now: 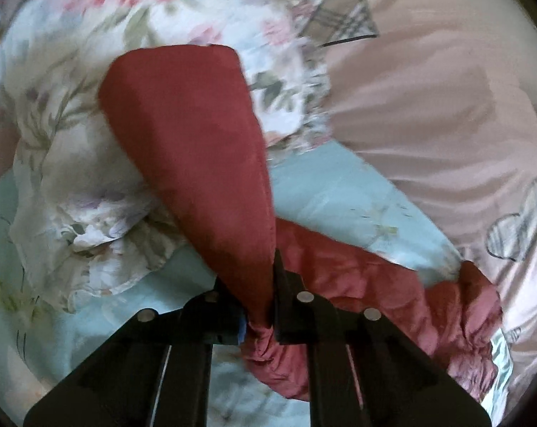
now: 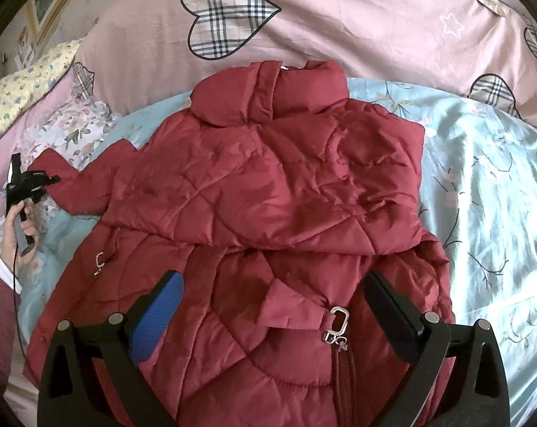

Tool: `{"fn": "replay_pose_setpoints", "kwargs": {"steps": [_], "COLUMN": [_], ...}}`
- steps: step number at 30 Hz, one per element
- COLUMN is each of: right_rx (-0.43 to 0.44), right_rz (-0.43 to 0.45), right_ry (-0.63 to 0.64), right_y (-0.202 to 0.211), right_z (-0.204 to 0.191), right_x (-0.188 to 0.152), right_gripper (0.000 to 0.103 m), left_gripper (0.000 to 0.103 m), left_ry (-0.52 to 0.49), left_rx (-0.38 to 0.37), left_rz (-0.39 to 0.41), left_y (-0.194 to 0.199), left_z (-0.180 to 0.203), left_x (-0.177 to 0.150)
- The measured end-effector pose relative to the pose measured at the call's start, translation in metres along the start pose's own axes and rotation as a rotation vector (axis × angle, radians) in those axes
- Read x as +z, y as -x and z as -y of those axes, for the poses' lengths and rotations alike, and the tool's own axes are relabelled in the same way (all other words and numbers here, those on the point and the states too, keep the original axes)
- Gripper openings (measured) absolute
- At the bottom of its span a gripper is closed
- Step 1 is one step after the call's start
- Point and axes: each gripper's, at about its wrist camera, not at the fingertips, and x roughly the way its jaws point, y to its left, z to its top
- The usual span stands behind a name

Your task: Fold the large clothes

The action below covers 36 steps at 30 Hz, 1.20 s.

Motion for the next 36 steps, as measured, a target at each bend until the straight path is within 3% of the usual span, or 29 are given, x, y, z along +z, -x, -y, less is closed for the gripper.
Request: {"fn": "replay_pose_setpoints", "kwargs": {"steps": [5,19,29,36], "right_rx": [0.007,0.007,0.048,0.069], "right_rz": [0.000,0.009,0.020,0.044], "right_ry": [-0.012,-0.067,-0.138,-0.183], "right_y": [0.002,0.005,0.011,0.016], "right_z": [0.001,0.014,0.037,0.051], "right_x": [-0.002,-0.004,-0.007,-0.007], "right_gripper": [0.101,0.101,0.101,0.101], "left_gripper": [0.008,0.008,0.008,0.008], "left_ry": [-0.061,-0.246,-0.431,-0.512], "left_rx": [-0.103,-0.400,-0.483,-0.500], "left_rz": [0.033,-0.011,-0.073,-0.123], "left_y": [0.027,0.082,0.088,0.081], "left_z": [0.032,0.146,0.235,0.280], "left_x": [-0.011,-0.073,-0.126,-0.168]}}
